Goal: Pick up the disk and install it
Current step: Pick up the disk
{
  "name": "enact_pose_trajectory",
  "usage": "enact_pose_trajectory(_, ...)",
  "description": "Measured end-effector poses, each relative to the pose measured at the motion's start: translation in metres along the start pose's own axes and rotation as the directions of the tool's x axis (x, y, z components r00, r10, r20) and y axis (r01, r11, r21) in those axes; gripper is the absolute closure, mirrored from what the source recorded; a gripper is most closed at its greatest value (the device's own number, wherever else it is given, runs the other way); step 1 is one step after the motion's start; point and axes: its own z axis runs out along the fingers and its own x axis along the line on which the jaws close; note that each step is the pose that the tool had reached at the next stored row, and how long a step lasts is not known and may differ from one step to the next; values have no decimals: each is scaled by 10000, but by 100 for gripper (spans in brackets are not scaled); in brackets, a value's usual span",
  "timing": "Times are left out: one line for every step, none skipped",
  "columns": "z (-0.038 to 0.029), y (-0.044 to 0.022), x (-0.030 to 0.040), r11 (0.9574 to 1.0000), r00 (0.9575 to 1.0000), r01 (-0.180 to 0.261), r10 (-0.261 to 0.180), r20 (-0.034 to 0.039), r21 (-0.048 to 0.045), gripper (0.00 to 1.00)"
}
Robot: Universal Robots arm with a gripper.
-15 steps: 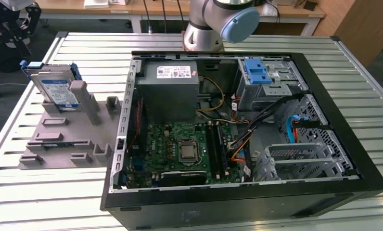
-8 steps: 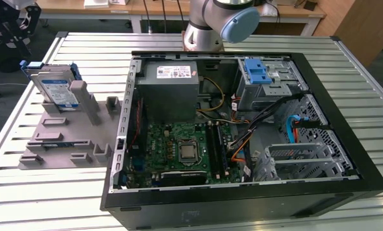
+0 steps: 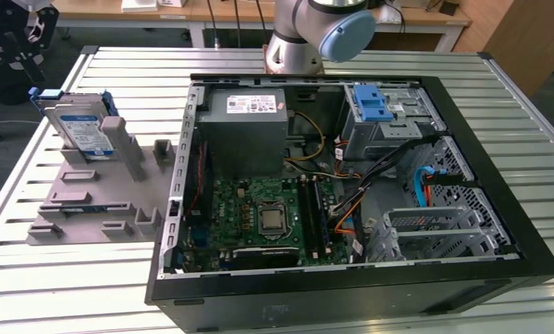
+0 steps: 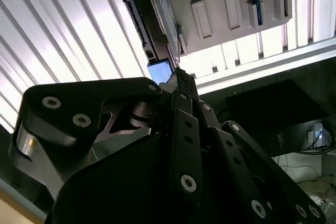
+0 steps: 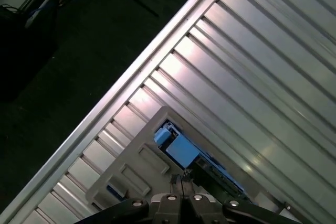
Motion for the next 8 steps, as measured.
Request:
enact_pose_trajectory(0,0,0,10000,10000,94,-94,-4,0,89)
enact_pose_trajectory(0,0,0,9998,9998,188,-188,-8,0,89)
enact_pose_trajectory(1,0,0,9996,9996,280,-280,-11,0,89)
enact_pose_trajectory(1,0,0,9993,9993,371,-371,-16,0,89)
enact_pose_trajectory(1,0,0,9989,9989,465,-465,-19,0,89)
enact_pose_trajectory(1,0,0,9984,9984,558,-558,-24,1,89)
enact_pose_trajectory(2,0,0,9979,9979,651,-651,-27,1,89)
enact_pose_trajectory(2,0,0,9971,9971,756,-756,-32,1,89)
